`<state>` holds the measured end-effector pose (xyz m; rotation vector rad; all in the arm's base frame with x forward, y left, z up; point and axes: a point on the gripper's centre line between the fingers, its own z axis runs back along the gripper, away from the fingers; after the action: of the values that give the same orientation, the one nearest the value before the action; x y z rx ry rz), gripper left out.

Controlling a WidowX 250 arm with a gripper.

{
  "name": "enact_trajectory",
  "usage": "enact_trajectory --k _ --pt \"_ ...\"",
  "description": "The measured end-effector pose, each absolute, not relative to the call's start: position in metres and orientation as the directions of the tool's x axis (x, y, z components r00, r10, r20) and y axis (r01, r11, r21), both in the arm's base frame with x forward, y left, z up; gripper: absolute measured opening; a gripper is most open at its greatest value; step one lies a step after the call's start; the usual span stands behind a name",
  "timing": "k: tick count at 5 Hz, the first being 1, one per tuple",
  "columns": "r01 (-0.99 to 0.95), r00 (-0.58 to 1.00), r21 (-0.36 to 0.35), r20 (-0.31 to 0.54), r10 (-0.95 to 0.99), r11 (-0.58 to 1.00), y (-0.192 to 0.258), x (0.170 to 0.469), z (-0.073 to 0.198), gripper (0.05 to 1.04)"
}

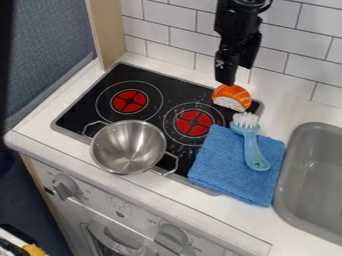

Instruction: Move the sushi in the bottom left corner of the burner

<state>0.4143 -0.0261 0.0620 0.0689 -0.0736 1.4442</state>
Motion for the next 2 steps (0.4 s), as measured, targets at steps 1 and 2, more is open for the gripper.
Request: enact_trajectory --k 1,2 --pt "-0.993 0.116 0.023 0.099 0.988 0.114 -0.0269 0.4142 0.0508 0.999" --pt "-0.994 0.108 0.017 0.099 0.989 0.107 -0.0291 0.4160 0.0456 0.999"
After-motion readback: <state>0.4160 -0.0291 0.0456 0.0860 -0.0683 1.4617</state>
